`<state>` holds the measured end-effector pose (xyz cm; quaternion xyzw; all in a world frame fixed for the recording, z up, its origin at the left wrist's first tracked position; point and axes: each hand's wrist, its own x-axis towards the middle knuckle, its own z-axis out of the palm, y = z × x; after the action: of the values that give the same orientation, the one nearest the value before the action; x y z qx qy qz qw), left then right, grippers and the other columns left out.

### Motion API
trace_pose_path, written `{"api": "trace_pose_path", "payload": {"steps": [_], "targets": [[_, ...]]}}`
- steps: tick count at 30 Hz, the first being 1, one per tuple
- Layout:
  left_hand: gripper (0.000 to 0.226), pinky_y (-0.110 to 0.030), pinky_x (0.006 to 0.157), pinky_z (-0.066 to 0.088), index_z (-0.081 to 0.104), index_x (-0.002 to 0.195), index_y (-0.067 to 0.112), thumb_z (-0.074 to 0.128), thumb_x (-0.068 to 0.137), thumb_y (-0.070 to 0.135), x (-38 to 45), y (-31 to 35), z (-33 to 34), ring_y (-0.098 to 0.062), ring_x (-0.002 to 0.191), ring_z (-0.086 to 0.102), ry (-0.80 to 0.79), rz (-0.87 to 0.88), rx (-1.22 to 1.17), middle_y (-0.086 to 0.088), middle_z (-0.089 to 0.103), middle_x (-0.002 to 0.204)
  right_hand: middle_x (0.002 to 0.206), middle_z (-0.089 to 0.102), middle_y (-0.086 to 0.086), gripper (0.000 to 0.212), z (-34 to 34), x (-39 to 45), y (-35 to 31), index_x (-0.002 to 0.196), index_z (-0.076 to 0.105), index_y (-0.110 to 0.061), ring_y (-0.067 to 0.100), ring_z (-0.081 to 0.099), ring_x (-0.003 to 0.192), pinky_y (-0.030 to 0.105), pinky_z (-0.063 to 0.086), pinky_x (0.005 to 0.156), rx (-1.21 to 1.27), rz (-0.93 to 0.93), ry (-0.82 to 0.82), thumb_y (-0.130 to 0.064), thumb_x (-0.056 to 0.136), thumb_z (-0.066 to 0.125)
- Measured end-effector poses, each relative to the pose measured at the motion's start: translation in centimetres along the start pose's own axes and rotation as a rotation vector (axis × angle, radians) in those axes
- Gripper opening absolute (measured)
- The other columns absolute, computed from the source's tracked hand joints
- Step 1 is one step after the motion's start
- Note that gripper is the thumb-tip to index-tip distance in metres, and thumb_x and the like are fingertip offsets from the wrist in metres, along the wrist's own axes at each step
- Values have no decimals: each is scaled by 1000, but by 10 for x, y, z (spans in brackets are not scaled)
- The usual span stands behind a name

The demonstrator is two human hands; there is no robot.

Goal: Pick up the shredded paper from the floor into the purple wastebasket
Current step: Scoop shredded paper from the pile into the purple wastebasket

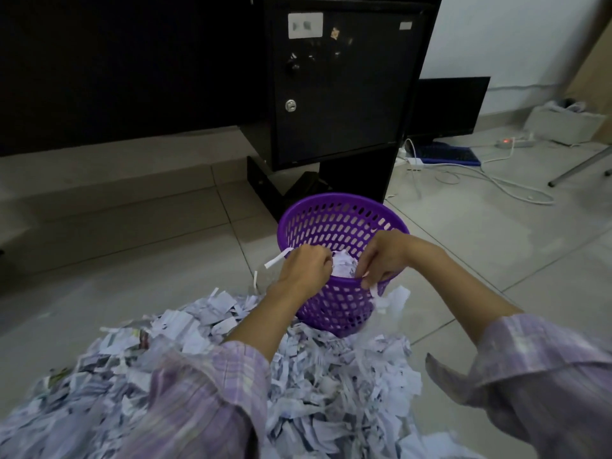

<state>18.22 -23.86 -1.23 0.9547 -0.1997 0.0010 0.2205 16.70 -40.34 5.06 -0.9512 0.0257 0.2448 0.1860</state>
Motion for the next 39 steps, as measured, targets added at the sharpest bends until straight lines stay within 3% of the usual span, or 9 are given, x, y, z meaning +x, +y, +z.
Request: {"api": "trace_pose_path", "payload": {"steps": [3,7,12,18,22,24,26,30,39], "targets": [[24,-39,92,47,68,106,10,50,95,21,2,-2,0,-27,99,61,23,30,71,-10,68,105,83,72,5,14,-10,7,1,91,76,-8,11,65,71,22,56,69,392,-43,109,-7,78,75],[39,-40,111,28,54,127,10,53,93,29,5,-6,-2,-29,128,39,104,-26,202,-11,48,134,86,71,10,2,-15,21,-2,83,72,-10,16,68,69,25,59,72,845,-31,533,-11,81,74],[41,-41,87,50,46,129,6,53,93,25,8,-22,-18,-32,107,56,130,-298,-82,-15,54,122,93,68,2,15,-5,35,-5,98,67,-12,10,62,81,10,43,64,901,-53,1035,-23,88,68],[28,-34,70,55,57,107,5,65,89,24,6,-26,-28,-24,80,63,53,-345,-206,-9,60,96,98,70,9,42,27,48,5,107,70,-7,23,63,89,32,44,90,105,-9,308,-34,103,38],[20,-29,71,50,68,91,2,65,90,21,17,-14,-36,-17,78,60,190,-266,-276,-7,63,89,131,59,8,46,28,41,1,119,66,-12,28,54,121,37,38,105,340,-82,218,-44,100,40],[20,-26,73,46,71,91,2,65,89,21,22,-5,-37,-13,78,58,223,-208,-396,-6,66,85,132,57,2,51,22,39,3,124,62,-19,23,55,119,36,44,103,375,-135,52,-56,91,50],[24,-27,71,47,72,86,1,64,90,24,26,2,-34,-16,72,60,193,-178,-461,-11,68,78,118,62,-1,35,17,34,6,119,64,-23,17,58,109,29,47,95,258,-197,-74,-40,89,62],[49,-27,52,31,49,54,7,54,96,31,26,5,-21,-16,44,34,-34,-167,-351,-5,41,49,80,66,-1,19,14,33,10,94,73,-16,13,56,75,20,45,70,199,-231,-26,-3,84,64],[27,-42,74,55,70,97,4,49,97,22,11,-13,-17,-31,80,64,-73,-9,-82,-14,69,90,89,72,6,12,9,43,5,88,75,-5,21,66,92,20,47,84,295,-32,706,-7,88,64]]}}
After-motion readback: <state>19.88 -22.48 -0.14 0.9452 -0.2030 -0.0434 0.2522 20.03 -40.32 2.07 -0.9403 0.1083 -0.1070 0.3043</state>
